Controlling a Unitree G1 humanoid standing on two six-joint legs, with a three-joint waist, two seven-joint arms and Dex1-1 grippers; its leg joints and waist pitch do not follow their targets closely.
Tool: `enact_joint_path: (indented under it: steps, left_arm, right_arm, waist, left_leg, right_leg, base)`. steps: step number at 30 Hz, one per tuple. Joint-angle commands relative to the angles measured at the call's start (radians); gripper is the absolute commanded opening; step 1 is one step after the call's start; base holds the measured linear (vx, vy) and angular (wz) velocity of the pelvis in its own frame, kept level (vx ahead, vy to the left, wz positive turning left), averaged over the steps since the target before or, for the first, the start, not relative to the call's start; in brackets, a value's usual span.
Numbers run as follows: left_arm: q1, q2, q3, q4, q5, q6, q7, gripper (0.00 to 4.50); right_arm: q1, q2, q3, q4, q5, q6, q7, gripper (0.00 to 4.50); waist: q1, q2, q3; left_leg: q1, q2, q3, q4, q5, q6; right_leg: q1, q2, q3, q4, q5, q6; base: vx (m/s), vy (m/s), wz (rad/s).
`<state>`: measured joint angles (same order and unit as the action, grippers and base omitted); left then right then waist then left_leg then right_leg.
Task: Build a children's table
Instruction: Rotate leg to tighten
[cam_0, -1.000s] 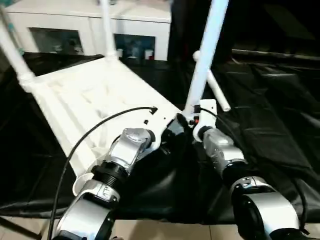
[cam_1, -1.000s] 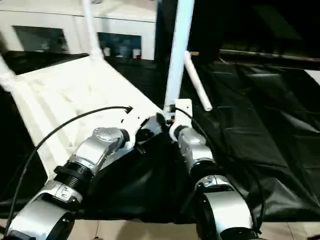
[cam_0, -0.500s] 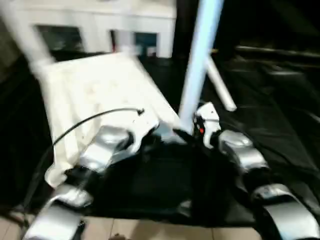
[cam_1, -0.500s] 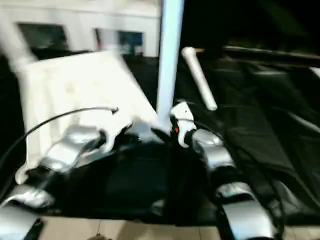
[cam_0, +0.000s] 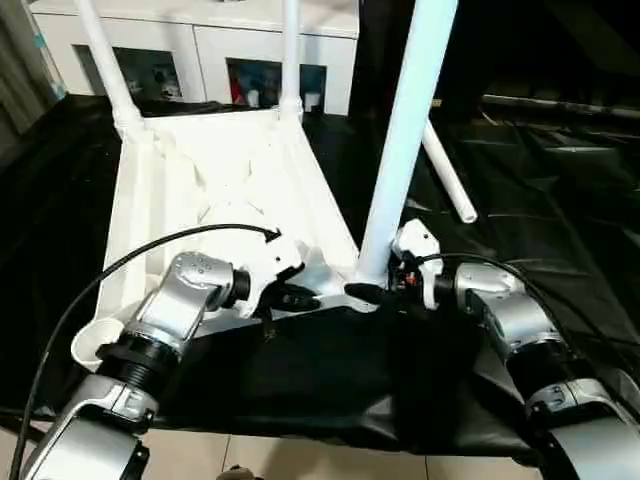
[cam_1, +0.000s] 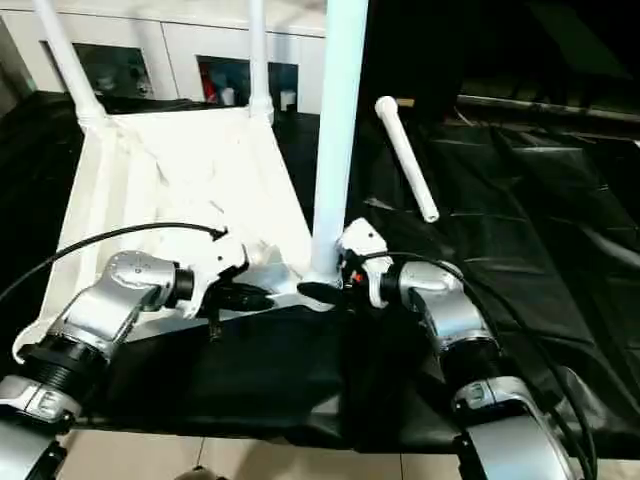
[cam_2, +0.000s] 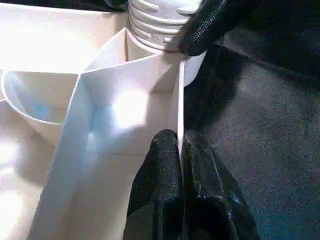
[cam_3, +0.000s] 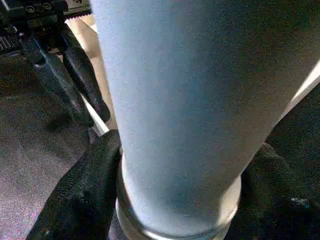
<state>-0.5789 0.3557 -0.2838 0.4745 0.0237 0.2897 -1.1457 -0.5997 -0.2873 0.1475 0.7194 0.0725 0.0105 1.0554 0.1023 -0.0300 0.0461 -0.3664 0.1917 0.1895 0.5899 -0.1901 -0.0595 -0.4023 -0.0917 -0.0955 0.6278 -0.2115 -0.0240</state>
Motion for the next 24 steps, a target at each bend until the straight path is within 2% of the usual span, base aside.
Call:
enact_joint_path:
  steps: [1,8,9,10,11,12,13,14,15,16,17,19,20,24]
  left_arm:
    - [0.016,-0.025,-0.026,-0.024,-0.038,-0.011,-0.032,0.0]
    - [0.018,-0.031,-0.021,-0.022,-0.04,-0.009,-0.024,0.0]
    - [0.016,-0.046,-0.007,-0.009,-0.037,-0.012,0.008,0.0]
    - [0.013,-0.061,0.005,0.003,-0.039,-0.011,0.036,0.0]
    - [0.012,-0.065,0.009,0.007,-0.039,-0.011,0.044,0.0]
    - [0.011,-0.072,0.015,0.012,-0.04,-0.01,0.056,0.0]
    - [0.011,-0.072,0.015,0.012,-0.04,-0.01,0.056,0.0]
    - [-0.001,-0.118,0.039,0.037,-0.036,0.026,0.145,0.0]
    - [-0.025,-0.204,0.083,0.086,-0.029,0.068,0.315,0.0]
    - [-0.025,-0.204,0.083,0.086,-0.029,0.068,0.315,0.0]
    - [-0.042,-0.267,0.116,0.121,-0.029,0.075,0.432,0.0]
    - [-0.056,-0.331,0.14,0.148,-0.031,0.088,0.533,0.0]
    - [-0.061,-0.359,0.125,0.163,-0.006,0.081,0.585,0.0]
    - [-0.068,-0.382,0.084,0.179,0.038,0.069,0.621,0.0]
  right_arm:
    - [0.009,0.008,0.022,-0.018,0.002,0.005,0.019,2.89]
    - [0.017,0.014,0.017,-0.001,-0.009,-0.002,-0.01,2.76]
    - [0.01,0.032,-0.002,0.027,-0.02,-0.004,-0.095,2.75]
    - [0.004,0.047,-0.019,0.047,-0.024,0.005,-0.159,2.75]
    - [0.003,0.052,-0.024,0.053,-0.025,0.008,-0.178,2.75]
    - [0.0,0.059,-0.032,0.062,-0.026,0.015,-0.205,2.74]
    - [0.0,0.059,-0.032,0.062,-0.026,0.015,-0.205,2.74]
    - [-0.014,0.105,-0.081,0.11,-0.011,0.046,-0.358,2.74]
    - [-0.037,0.181,-0.159,0.194,0.021,0.086,-0.59,2.74]
    - [-0.037,0.181,-0.159,0.194,0.021,0.086,-0.59,2.74]
    - [-0.05,0.222,-0.193,0.241,0.042,0.086,-0.687,2.74]
    - [-0.069,0.262,-0.212,0.283,0.058,0.082,-0.76,2.74]
    - [-0.084,0.284,-0.21,0.308,0.052,0.065,-0.798,2.74]
    - [-0.111,0.305,-0.189,0.338,0.026,0.041,-0.81,2.74]
  waist:
    - [-0.002,-0.009,-0.06]
    - [-0.002,-0.009,-0.061]
    - [-0.002,-0.008,-0.06]
    - [-0.005,-0.008,-0.059]
    - [-0.007,-0.008,-0.056]
    - [-0.011,-0.01,-0.056]
    - [-0.012,-0.009,-0.055]
    - [-0.012,-0.008,-0.054]
    - [-0.022,-0.006,-0.049]
    - [-0.026,-0.007,-0.046]
    - [-0.023,-0.006,-0.049]
    - [-0.022,-0.005,-0.049]
    - [-0.019,-0.005,-0.051]
    - [-0.012,-0.01,-0.055]
  left_leg:
    - [0.007,0.048,-0.014,-0.061,-0.081,0.091]
    - [0.008,0.047,-0.014,-0.06,-0.073,0.09]
    - [0.008,0.048,-0.015,-0.061,-0.075,0.088]
    - [0.007,0.048,-0.015,-0.062,-0.079,0.084]
    - [0.009,0.048,-0.016,-0.066,-0.099,0.067]
    - [0.006,0.046,-0.017,-0.067,-0.124,0.054]
    - [0.009,0.047,-0.017,-0.068,-0.135,0.05]
    - [0.009,0.047,-0.017,-0.068,-0.144,0.047]
    - [0.012,0.048,-0.016,-0.073,-0.154,0.022]
    - [0.014,0.047,-0.017,-0.076,-0.172,0.008]
    - [0.017,0.044,-0.02,-0.076,-0.2,-0.011]
    - [0.022,0.043,-0.017,-0.074,-0.213,-0.01]
    - [0.022,0.043,-0.018,-0.075,-0.212,0.0]
    - [0.016,0.04,-0.015,-0.074,-0.174,0.035]
  right_leg:
    - [0.06,-0.071,0.062,-0.063,-0.019,-0.25]
    - [0.06,-0.07,0.062,-0.062,-0.016,-0.249]
    - [0.06,-0.07,0.062,-0.062,-0.023,-0.248]
    - [0.058,-0.07,0.062,-0.063,-0.033,-0.246]
    - [0.058,-0.071,0.062,-0.07,-0.072,-0.239]
    - [0.061,-0.073,0.062,-0.073,-0.116,-0.227]
    - [0.058,-0.073,0.062,-0.077,-0.14,-0.22]
    - [0.058,-0.074,0.063,-0.079,-0.161,-0.214]
    - [0.052,-0.072,0.065,-0.083,-0.201,-0.209]
    - [0.051,-0.072,0.065,-0.088,-0.238,-0.203]
    - [0.055,-0.076,0.064,-0.094,-0.307,-0.179]
    - [0.049,-0.074,0.065,-0.101,-0.319,-0.167]
    - [0.051,-0.075,0.064,-0.102,-0.31,-0.162]
    - [0.053,-0.072,0.063,-0.099,-0.251,-0.145]
  base:
    - [0.0,0.0,0.0]
    - [0.0,0.0,0.0]
    - [0.0,0.0,0.0]
    - [0.0,0.0,0.0]
    - [0.0,0.0,0.0]
    - [0.0,0.0,0.0]
    - [0.0,0.0,0.0]
    - [0.0,0.0,0.0]
    - [0.0,0.0,0.0]
    - [0.0,0.0,0.0]
    - [0.0,0.0,0.0]
    - [0.0,0.0,0.0]
    - [0.0,0.0,0.0]
    - [0.0,0.0,0.0]
